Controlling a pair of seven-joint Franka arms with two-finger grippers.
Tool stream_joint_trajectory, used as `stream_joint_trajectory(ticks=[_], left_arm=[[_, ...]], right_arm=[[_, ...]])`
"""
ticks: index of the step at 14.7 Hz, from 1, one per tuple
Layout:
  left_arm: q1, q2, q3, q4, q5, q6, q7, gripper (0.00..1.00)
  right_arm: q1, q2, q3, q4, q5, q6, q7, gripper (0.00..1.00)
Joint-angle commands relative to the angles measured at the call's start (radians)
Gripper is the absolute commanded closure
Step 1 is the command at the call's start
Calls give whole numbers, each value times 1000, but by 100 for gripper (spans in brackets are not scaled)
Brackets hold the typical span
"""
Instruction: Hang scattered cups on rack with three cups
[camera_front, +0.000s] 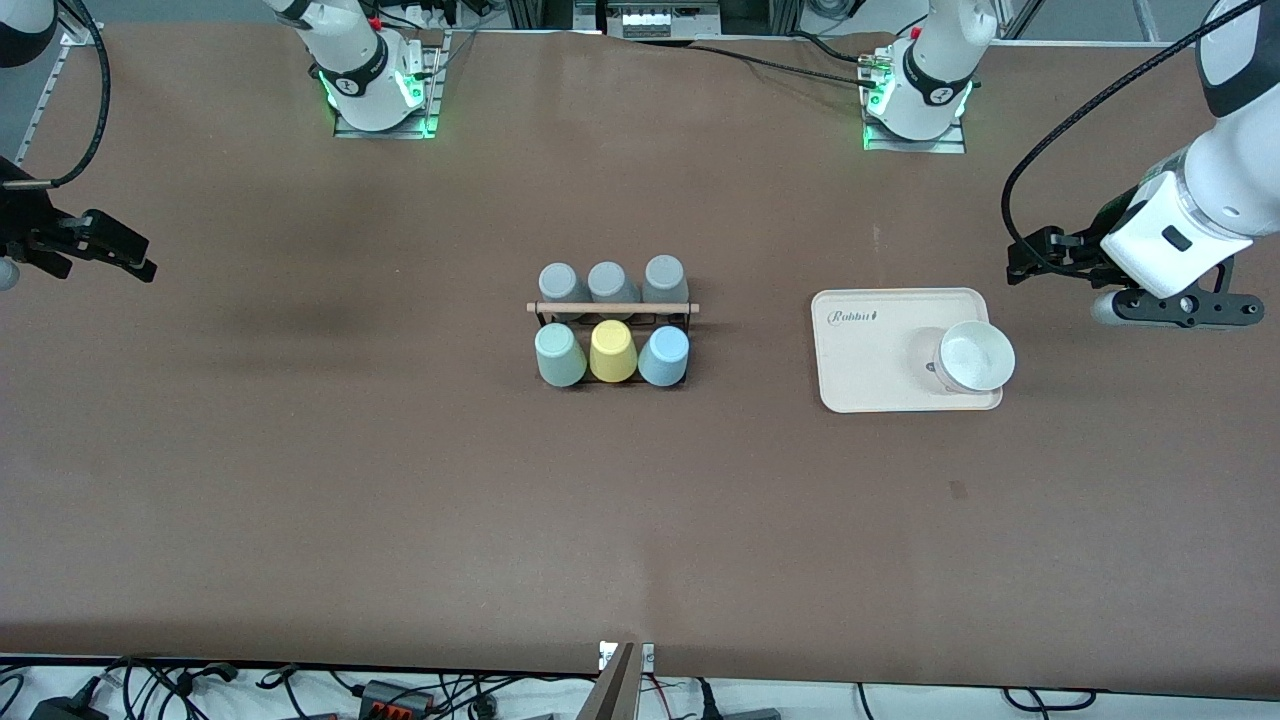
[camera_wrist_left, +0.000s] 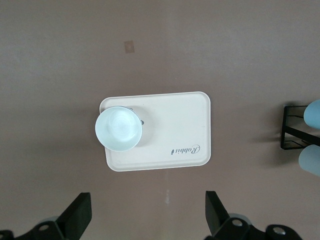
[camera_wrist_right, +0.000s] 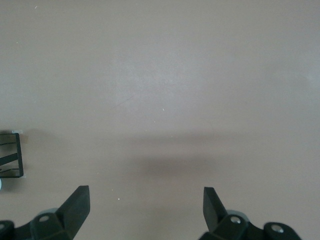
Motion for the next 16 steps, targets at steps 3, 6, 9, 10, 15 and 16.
stream_joint_trajectory(ticks=[3,6,9,10,15,16], left_arm=[[5,-16,-4,-2,16,-9,6,0],[5,-13,-7,-2,14,-3,6,0],[5,-13,-9,-2,14,-6,6,0],[5,-13,-9,-1,14,-4,6,0],[5,-13,-10,-2,14,-6,6,0],[5,-13,-10,-2,14,-6,6,0]], right_arm=[[-6,-13,13,-4,2,-1,-20,0],[19,-13,2,-4,-1,2,-20,0],[-29,-14,14,-4,5,-1,-23,0],[-34,-15,20,-4,5,-1,-24,0],[-24,-22,20,-5,5,-12,-26,0],[-24,-21,20,-7,5,-13,-26,0]])
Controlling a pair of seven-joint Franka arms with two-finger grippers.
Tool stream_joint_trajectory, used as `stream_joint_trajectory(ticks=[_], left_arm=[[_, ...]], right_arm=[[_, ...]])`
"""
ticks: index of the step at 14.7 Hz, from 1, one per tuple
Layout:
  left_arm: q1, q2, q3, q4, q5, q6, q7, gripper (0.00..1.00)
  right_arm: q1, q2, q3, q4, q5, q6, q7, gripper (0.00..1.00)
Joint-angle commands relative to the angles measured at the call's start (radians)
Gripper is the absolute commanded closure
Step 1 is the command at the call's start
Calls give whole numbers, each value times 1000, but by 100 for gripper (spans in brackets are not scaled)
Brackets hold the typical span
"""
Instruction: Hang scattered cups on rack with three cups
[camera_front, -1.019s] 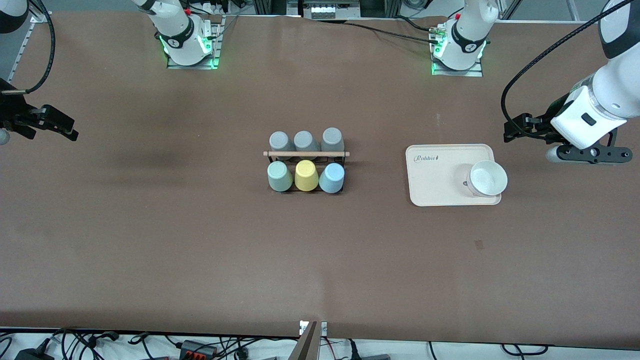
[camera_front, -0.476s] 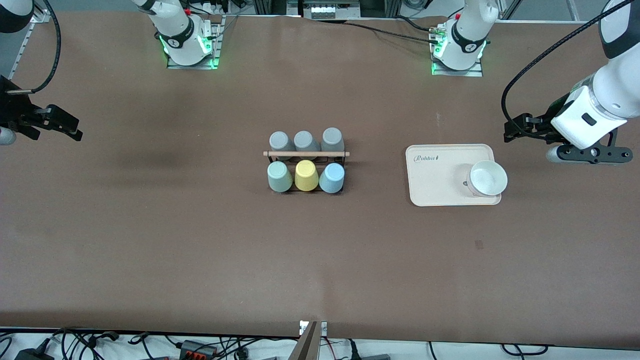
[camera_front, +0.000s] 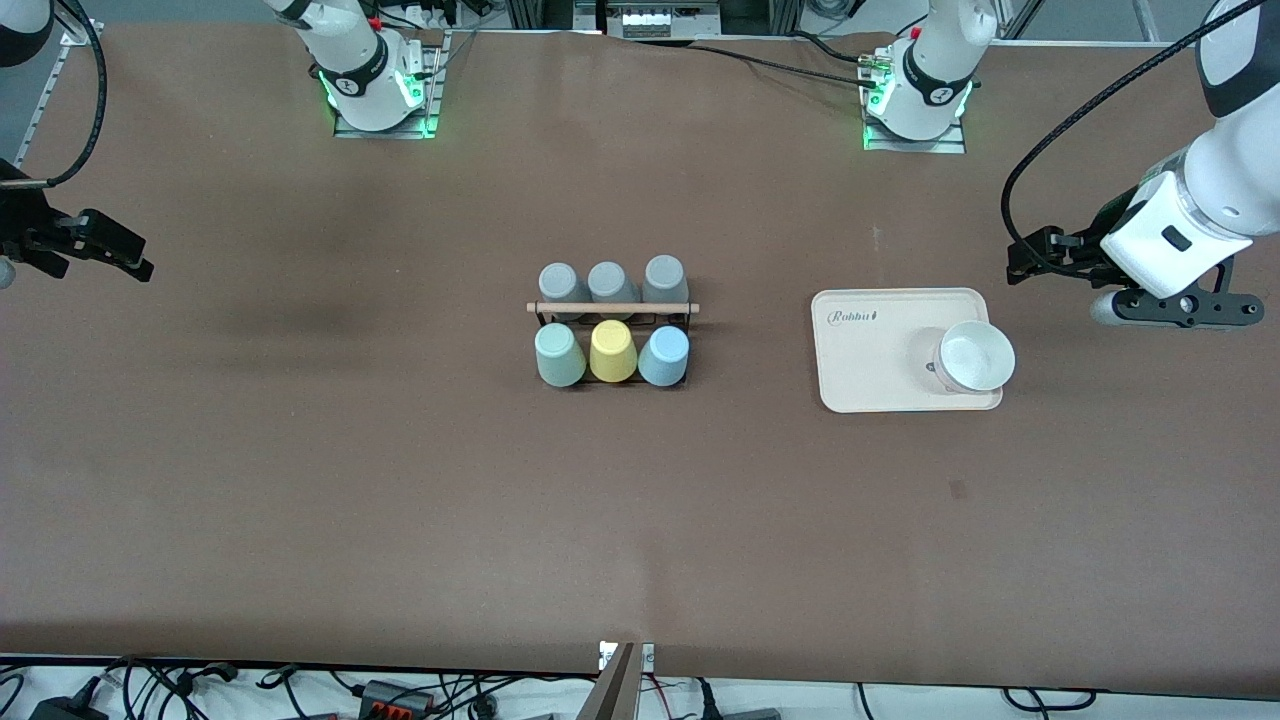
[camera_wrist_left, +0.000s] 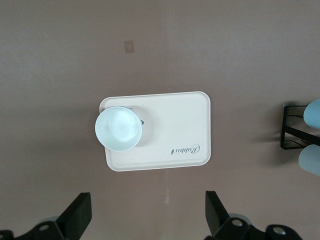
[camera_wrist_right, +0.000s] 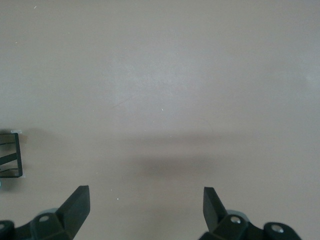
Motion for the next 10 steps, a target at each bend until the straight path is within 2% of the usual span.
stream_joint_trajectory(ticks=[1,10], left_arm=[[4,-13,-8,-2,14,-5,6,0],[4,-13,-10,-2,14,-7,6,0]], right_arm=[[-8,-21,10,-10,5,-13,-24,0],[-8,-20,11,-7,-1,-8,-28,0]])
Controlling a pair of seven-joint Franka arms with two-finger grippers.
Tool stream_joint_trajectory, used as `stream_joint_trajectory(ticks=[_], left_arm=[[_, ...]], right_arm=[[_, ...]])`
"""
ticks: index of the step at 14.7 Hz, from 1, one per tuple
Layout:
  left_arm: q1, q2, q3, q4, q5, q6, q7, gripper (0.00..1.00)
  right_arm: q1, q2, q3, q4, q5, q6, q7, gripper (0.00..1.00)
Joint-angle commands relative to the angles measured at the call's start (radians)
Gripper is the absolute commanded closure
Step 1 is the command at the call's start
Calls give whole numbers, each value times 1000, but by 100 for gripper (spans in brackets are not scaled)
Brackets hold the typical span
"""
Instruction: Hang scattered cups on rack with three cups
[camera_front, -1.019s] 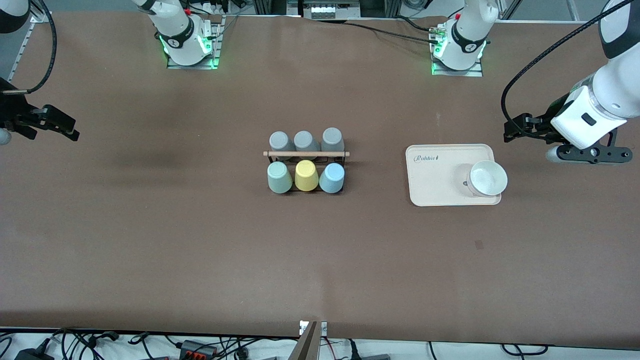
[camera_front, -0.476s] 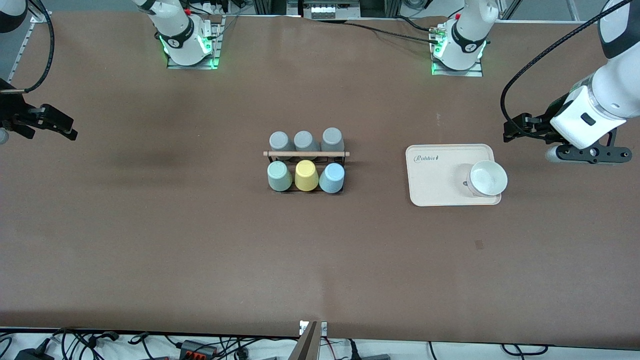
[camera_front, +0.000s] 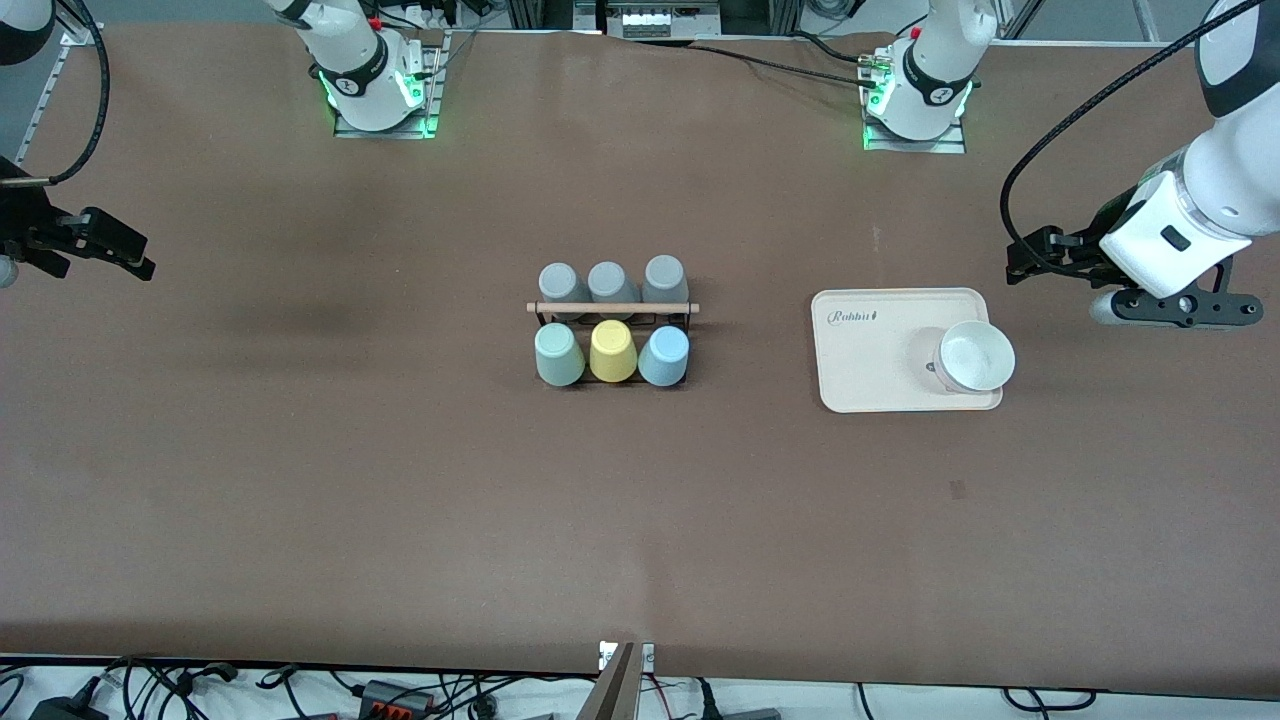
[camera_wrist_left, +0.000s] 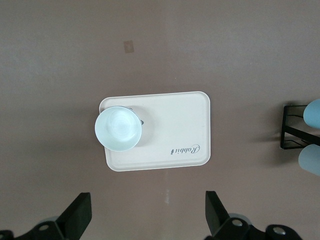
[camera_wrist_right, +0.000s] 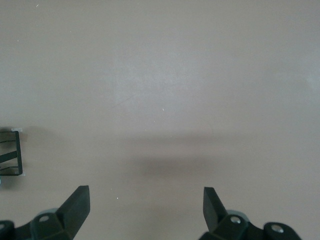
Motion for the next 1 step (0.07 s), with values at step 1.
stream_joint_trajectory(ticks=[1], left_arm=[[4,-13,-9,-2,14,-7,6,0]], right_arm=[[-8,-18,10,-7,-1,-4,-19,0]])
